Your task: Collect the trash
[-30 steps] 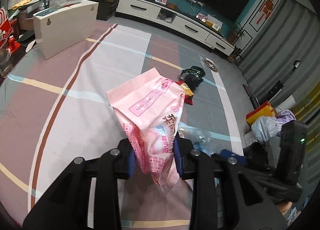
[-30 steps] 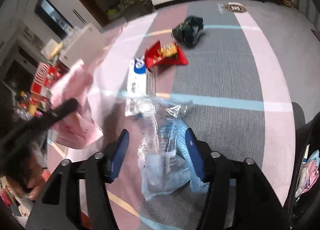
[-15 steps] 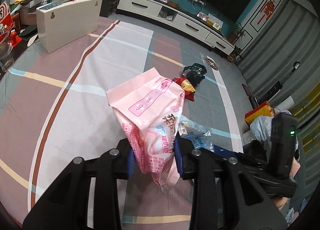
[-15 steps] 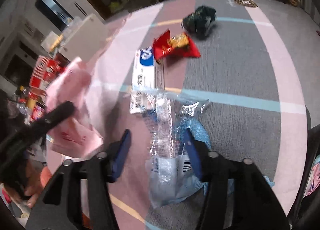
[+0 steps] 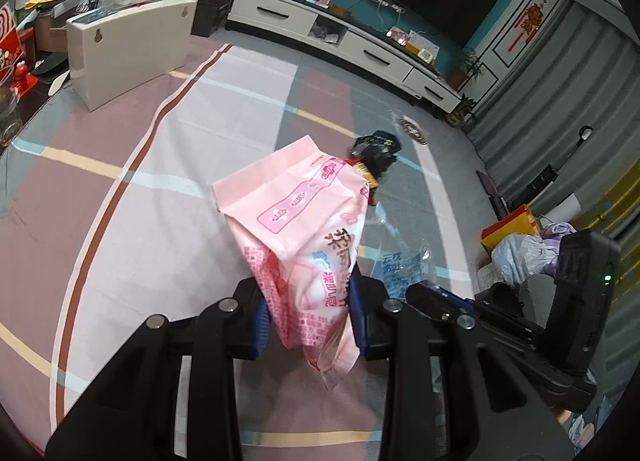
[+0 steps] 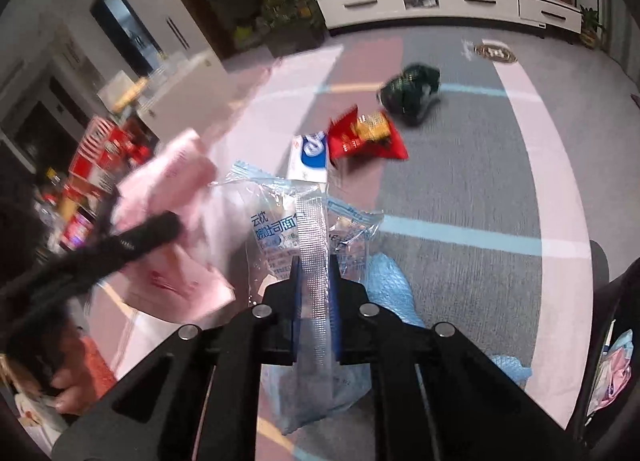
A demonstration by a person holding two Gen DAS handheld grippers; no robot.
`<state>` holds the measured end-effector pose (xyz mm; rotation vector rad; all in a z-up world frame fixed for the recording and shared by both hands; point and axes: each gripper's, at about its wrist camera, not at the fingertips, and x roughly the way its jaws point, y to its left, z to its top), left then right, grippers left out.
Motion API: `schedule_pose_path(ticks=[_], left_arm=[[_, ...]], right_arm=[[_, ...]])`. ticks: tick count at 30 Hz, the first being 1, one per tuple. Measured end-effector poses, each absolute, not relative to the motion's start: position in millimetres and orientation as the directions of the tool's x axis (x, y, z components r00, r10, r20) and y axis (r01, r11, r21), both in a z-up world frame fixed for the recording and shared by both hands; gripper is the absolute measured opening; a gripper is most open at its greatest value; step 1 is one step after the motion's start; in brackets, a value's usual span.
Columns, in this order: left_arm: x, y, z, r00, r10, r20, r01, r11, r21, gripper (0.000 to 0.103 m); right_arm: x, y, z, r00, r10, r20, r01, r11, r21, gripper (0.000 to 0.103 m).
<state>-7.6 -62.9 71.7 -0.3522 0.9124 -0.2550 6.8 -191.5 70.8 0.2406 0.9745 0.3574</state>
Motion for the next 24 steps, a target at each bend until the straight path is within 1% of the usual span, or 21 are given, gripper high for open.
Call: schedule_pose_path(ticks=[2, 4, 8, 14, 17, 24], left_arm=[[-9.7, -68.9, 78.2, 0.594, -0.377, -0.711, 0.086, 0.908, -0.409, 0.032], [-10.9, -76.5, 84.9, 0.599, -0.394, -0.697, 0.110, 0.903, -0.416, 0.032], [-10.9, -101.6, 92.7, 0.593, -0.435, -0.677, 0.176, 0.891, -0.418, 0.032], [-9.8, -159.8, 96.4, 0.527, -0.539, -0.657, 0.304, 0.841, -0.447, 0.032], [-9.5, -193.6, 99.0, 0.483, -0.597, -0.640, 0.368, 0.802, -0.471, 0.032], [-16.1, -282.3, 99.1, 0.367, -0.685, -0.629, 0.513, 0.713, -0.477, 0.032]], right_arm=[[0.8, -197.4, 82.2, 0.538, 0.417, -0.733, -0.193, 0.907, 0.374, 0.013], [-7.4, -204.1, 94.8, 0.581, 0.392, -0.713, -0.179, 0.916, 0.358, 0.013], [-21.2, -222.7, 114.2, 0.665, 0.279, -0.693, -0.110, 0.954, 0.278, 0.013], [-38.7, -276.8, 127.3, 0.728, 0.156, -0.668, 0.045, 0.961, 0.273, 0.013], [-53.4, -310.9, 134.4, 0.756, 0.065, -0.651, 0.148, 0.952, 0.267, 0.013], [-89.6, -382.3, 137.2, 0.757, -0.124, -0.641, 0.373, 0.888, 0.269, 0.013]])
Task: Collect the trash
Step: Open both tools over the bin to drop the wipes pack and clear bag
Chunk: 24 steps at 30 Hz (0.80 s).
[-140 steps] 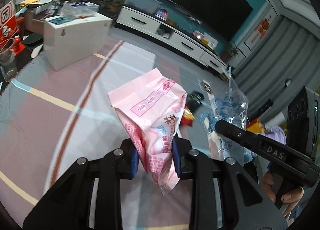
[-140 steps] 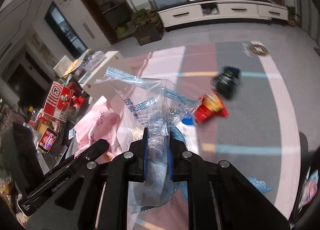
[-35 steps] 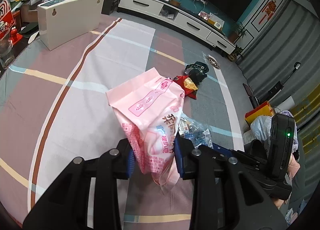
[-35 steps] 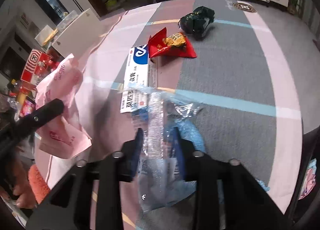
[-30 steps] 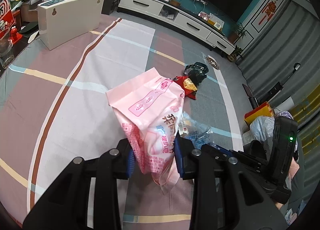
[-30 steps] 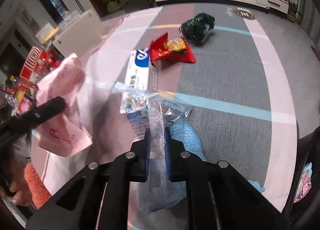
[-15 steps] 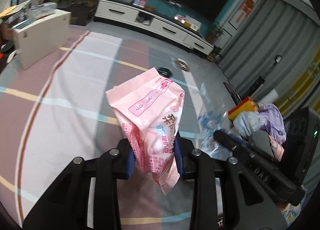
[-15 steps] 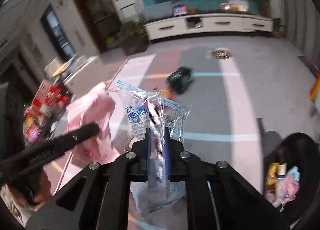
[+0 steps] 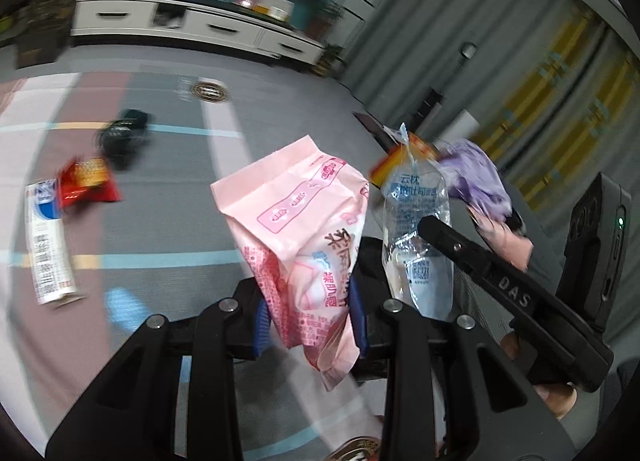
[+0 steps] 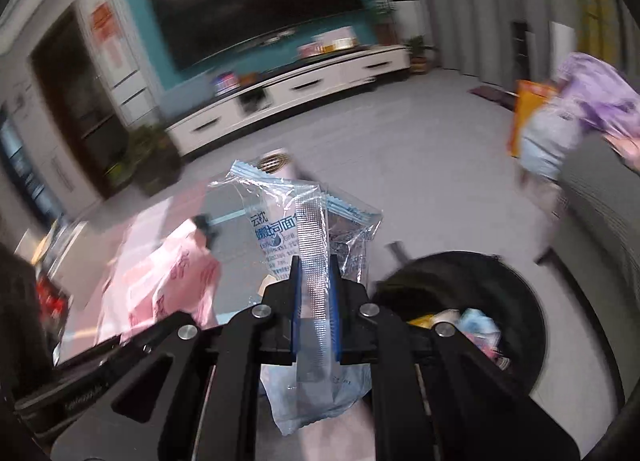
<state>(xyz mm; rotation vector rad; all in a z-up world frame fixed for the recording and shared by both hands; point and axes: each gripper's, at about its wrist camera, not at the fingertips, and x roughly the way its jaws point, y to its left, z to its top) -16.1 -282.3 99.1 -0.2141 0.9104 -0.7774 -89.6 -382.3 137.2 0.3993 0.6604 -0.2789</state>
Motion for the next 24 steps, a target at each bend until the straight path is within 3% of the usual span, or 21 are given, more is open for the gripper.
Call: schedule_pose_path(ticks=[10, 24], left_arm=[[-25.5, -373.2, 64.3, 0.189, -0.710, -0.678, 0.598, 0.631, -0.495, 0.032], [-39.5, -434.0, 9.8, 0.049, -0.640, -0.767, 0.641, 0.609, -0.467, 0.032]], right_arm=[[-128.6, -453.5, 113.0, 0.647, -0.289, -0.706, 0.608, 0.754, 0.248, 0.014], [-113.7, -491.2, 52.6, 0.466, -0.212, -0.859, 0.705, 0.676, 0.215, 0.014]])
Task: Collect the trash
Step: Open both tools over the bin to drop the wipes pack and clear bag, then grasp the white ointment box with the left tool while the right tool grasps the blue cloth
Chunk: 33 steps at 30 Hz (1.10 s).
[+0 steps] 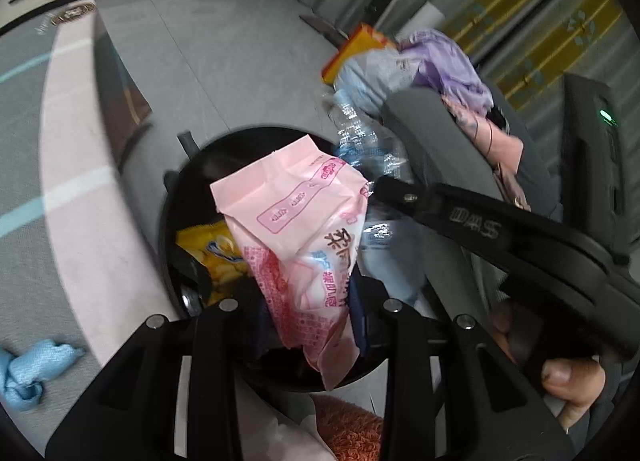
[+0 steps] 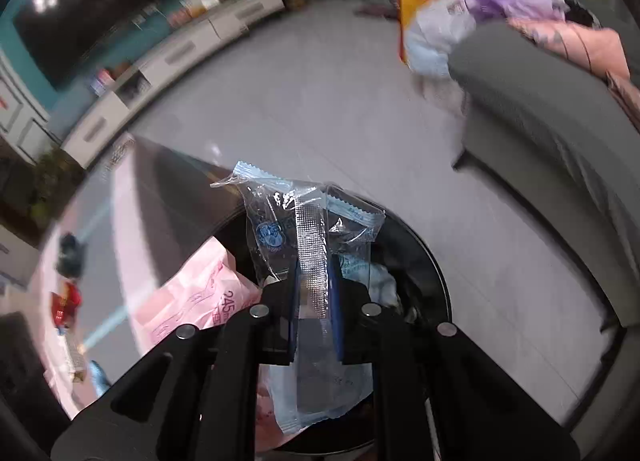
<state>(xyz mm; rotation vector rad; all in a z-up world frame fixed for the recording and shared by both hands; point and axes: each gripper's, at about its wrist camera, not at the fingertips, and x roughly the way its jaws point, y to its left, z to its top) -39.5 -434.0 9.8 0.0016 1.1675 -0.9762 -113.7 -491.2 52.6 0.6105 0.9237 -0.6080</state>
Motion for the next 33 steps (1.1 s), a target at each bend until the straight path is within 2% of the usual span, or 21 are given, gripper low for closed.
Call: schedule_pose_path(ticks=[5, 7, 9, 10, 11, 13, 15, 17, 18, 22, 25, 31, 33], left_arm=[[-42.6, -443.2, -0.8, 0.017, -0.624, -0.781, 0.647, 0.603, -0.468, 0.035], [-43.2, -446.4, -2.2, 0.013, -0.615, -0.788, 0.647, 0.607, -0.462, 0.040], [-43.1, -449.2, -3.0, 0.013, -0.612, -0.790, 0.649, 0.606, -0.459, 0.046], [-43.1, -449.3, -2.6, 0.011, -0.614, -0.789, 0.651, 0.604, -0.461, 0.052], [-43.5, -448.6, -1.8, 0.010, -0.617, -0.787, 0.651, 0.602, -0.463, 0.055], [-43.2, -444.6, 2.7, 0.015, -0.627, -0.779, 0.650, 0.598, -0.469, 0.073], [-42.4, -438.4, 9.5, 0.029, -0.637, -0.770, 0.656, 0.593, -0.466, 0.081], [-40.5, -425.8, 20.6, 0.065, -0.645, -0.761, 0.661, 0.599, -0.451, 0.086], [-38.4, -415.4, 28.1, 0.096, -0.649, -0.755, 0.657, 0.611, -0.442, 0.090], [-30.0, -365.0, 53.6, 0.176, -0.671, -0.721, 0.619, 0.644, -0.448, 0.095], [-17.0, -318.4, 74.3, 0.278, -0.655, -0.703, 0.572, 0.701, -0.427, 0.099], [13.9, -211.8, 104.8, 0.541, -0.486, -0.686, 0.351, 0.872, -0.341, 0.100], [23.3, -184.3, 106.4, 0.568, -0.444, -0.693, 0.288, 0.896, -0.339, 0.100]], right_arm=[[-106.7, -498.6, 29.7, 0.390, -0.178, -0.903, 0.732, 0.655, 0.187, 0.015], [-106.5, -499.5, 26.5, 0.374, -0.174, -0.911, 0.736, 0.654, 0.177, 0.016], [-107.7, -500.6, 26.7, 0.370, -0.173, -0.913, 0.740, 0.649, 0.177, 0.021], [-109.1, -500.7, 27.8, 0.372, -0.173, -0.912, 0.742, 0.646, 0.180, 0.030], [-110.7, -500.5, 29.4, 0.377, -0.175, -0.910, 0.744, 0.642, 0.185, 0.042], [-115.3, -500.2, 35.1, 0.399, -0.184, -0.898, 0.744, 0.638, 0.200, 0.054], [-119.0, -498.3, 42.9, 0.434, -0.184, -0.882, 0.732, 0.643, 0.225, 0.058], [-123.5, -494.1, 53.6, 0.486, -0.185, -0.854, 0.715, 0.647, 0.267, 0.070], [-124.3, -492.5, 58.0, 0.503, -0.187, -0.843, 0.707, 0.650, 0.278, 0.071], [-121.9, -473.3, 80.6, 0.594, -0.174, -0.785, 0.632, 0.705, 0.322, 0.079], [-111.2, -450.6, 96.3, 0.665, -0.107, -0.739, 0.532, 0.763, 0.368, 0.085], [-78.3, -385.2, 114.5, 0.712, 0.072, -0.699, 0.292, 0.875, 0.387, 0.089], [-65.0, -360.7, 113.0, 0.693, 0.140, -0.707, 0.212, 0.898, 0.385, 0.089]])
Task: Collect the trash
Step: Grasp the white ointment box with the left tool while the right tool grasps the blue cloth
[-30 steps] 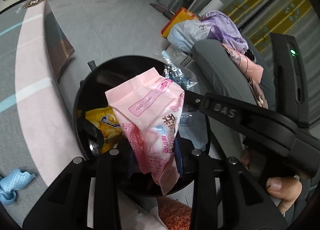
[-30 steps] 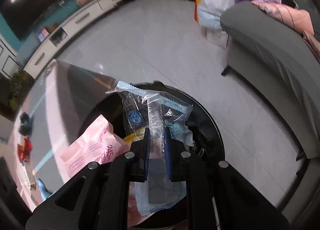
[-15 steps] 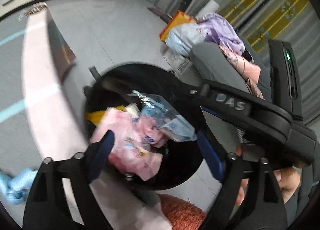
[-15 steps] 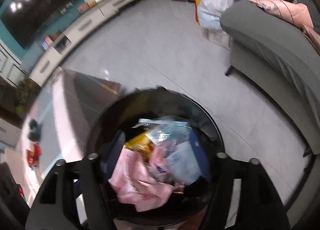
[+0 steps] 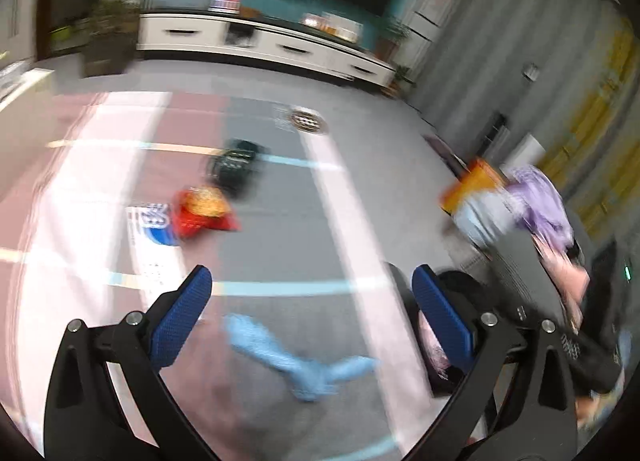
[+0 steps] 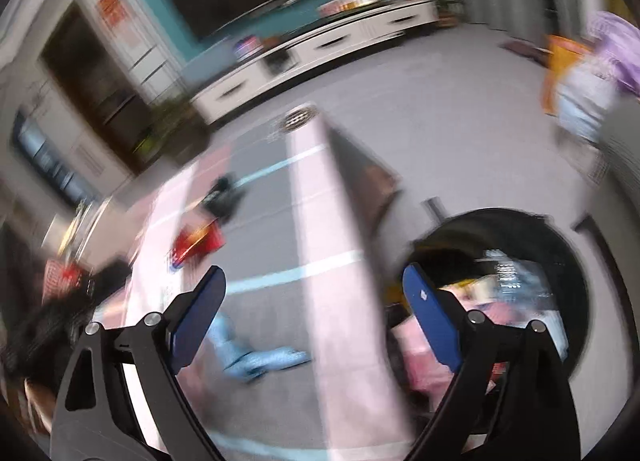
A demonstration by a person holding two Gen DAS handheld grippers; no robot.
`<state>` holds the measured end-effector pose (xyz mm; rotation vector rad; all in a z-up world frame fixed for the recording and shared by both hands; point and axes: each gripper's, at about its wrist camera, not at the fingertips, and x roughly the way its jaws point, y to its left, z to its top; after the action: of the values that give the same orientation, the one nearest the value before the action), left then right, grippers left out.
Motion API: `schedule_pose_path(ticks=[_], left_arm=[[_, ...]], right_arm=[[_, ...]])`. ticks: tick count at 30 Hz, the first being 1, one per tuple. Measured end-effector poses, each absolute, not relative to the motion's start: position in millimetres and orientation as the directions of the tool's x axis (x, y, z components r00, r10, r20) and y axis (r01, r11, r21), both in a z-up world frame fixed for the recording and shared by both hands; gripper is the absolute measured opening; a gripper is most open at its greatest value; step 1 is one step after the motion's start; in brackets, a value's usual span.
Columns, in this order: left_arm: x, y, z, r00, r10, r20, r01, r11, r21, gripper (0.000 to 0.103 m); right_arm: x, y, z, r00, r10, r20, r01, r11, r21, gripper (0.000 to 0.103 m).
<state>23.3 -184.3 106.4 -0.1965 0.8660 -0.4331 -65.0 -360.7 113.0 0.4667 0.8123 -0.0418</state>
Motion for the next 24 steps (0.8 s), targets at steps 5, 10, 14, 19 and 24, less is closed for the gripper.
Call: schedule_pose_path(ticks=[5, 10, 14, 19, 24], left_arm=[[47.6, -111.3, 87.7, 0.580, -0.353, -0.734, 0.093, 0.924, -0.371, 0.100], [56.1, -88.9, 60.8, 0.543, -0.317, -0.778, 0.031, 0.933, -0.359, 0.100], [57.9, -90.2, 41.0, 0.518, -0.326, -0.791, 0.034, 0.932, -0.362, 0.100], [70.2, -102.9, 21.4, 0.482, -0.352, -0.802, 0.031, 0.922, -0.386, 0.099], [80.7, -118.3, 9.2, 0.474, -0.340, -0.812, 0.036, 0.929, -0.368, 0.096]], right_arm=[[-30.2, -301.5, 92.2, 0.589, 0.267, -0.763, 0.056, 0.928, 0.369, 0.089], [-12.3, -252.3, 63.8, 0.471, 0.325, -0.820, -0.046, 0.938, 0.345, 0.089], [-6.0, -234.1, 46.2, 0.420, 0.312, -0.853, -0.077, 0.948, 0.309, 0.087], [-8.0, -237.7, 29.4, 0.375, 0.271, -0.886, -0.052, 0.961, 0.272, 0.076], [-10.2, -234.2, 20.6, 0.352, 0.223, -0.909, -0.058, 0.974, 0.217, 0.057]])
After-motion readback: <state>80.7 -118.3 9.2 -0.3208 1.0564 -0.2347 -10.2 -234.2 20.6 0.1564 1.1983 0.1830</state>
